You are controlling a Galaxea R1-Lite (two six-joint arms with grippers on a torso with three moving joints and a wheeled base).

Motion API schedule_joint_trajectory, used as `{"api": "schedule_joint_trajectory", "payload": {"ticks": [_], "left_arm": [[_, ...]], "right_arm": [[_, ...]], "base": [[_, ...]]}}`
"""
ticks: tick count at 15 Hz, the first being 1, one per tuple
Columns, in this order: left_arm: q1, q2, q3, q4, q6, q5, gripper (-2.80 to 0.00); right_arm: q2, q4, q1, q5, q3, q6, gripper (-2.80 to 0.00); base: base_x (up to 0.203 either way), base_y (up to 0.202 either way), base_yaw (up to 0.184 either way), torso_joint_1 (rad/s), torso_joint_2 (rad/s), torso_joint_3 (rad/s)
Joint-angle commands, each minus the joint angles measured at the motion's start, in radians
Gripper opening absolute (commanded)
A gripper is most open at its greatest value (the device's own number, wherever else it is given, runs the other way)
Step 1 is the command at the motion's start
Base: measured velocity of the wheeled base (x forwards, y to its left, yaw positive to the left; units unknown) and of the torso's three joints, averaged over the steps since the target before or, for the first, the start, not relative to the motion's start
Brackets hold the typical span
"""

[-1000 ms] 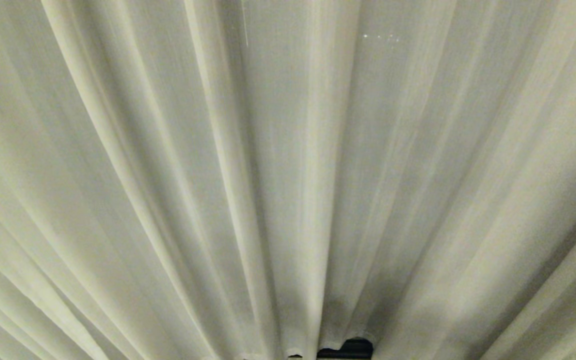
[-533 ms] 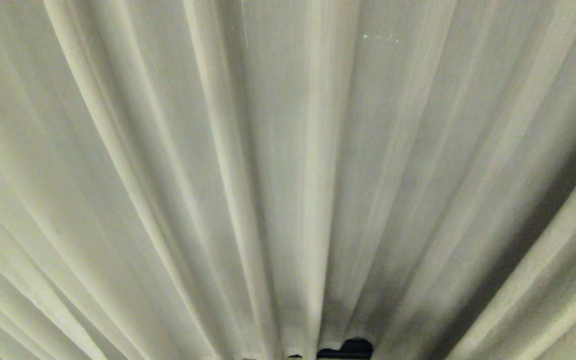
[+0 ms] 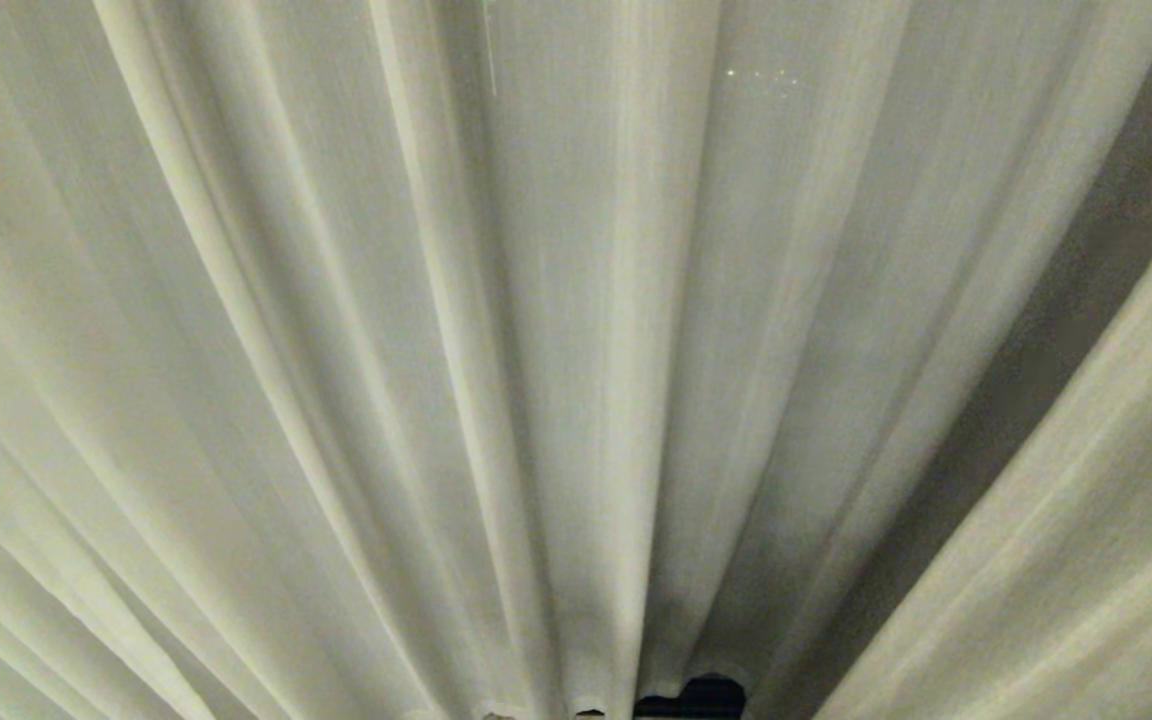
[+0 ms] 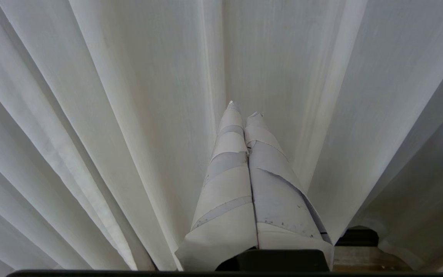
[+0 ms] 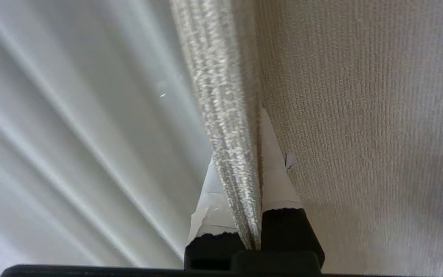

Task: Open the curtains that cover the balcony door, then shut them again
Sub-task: Close the outer curtains on both sides

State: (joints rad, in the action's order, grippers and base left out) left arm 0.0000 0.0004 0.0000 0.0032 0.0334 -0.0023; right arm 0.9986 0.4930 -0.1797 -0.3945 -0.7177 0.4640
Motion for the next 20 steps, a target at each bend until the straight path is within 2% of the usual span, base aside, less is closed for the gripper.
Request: {"api": "schedule_joint_trajectory", "payload": {"ticks": [1, 3, 5, 8, 12, 16, 20], "left_arm": [[0.0, 0.0, 0.0, 0.0, 0.0, -0.001, -2.8], [0.0, 0.0, 0.0, 0.0, 0.0, 0.001, -2.8], [0.0, 0.0, 0.0, 0.0, 0.0, -0.001, -2.8], [0.0, 0.0, 0.0, 0.0, 0.0, 0.0, -2.8], [0.0, 0.0, 0.0, 0.0, 0.0, -0.001, -2.8], [0.0, 0.0, 0.0, 0.0, 0.0, -0.001, -2.8], [0.0, 0.0, 0.0, 0.0, 0.0, -0.001, -2.8]], "right_arm": [[0.0, -0.002, 0.047, -0.004, 0.002, -0.055, -2.8], [0.012, -0.003, 0.106, -0.004, 0.007, -0.165, -2.8], [0.041, 0.004, 0.137, -0.004, 0.0, -0.233, -2.8], [0.095, 0.004, 0.172, -0.003, -0.032, -0.284, -2.8], [0.159, 0.004, 0.268, 0.016, -0.076, -0.361, -2.8], [0.238, 0.007, 0.392, 0.14, -0.135, -0.413, -2.8], [0.357, 0.075, 0.472, 0.261, -0.2, -0.473, -2.8]], "base": [[0.0, 0.0, 0.0, 0.0, 0.0, 0.0], [0.0, 0.0, 0.0, 0.0, 0.0, 0.0], [0.0, 0.0, 0.0, 0.0, 0.0, 0.0], [0.0, 0.0, 0.0, 0.0, 0.0, 0.0], [0.0, 0.0, 0.0, 0.0, 0.0, 0.0], [0.0, 0.0, 0.0, 0.0, 0.0, 0.0], [0.0, 0.0, 0.0, 0.0, 0.0, 0.0]]}}
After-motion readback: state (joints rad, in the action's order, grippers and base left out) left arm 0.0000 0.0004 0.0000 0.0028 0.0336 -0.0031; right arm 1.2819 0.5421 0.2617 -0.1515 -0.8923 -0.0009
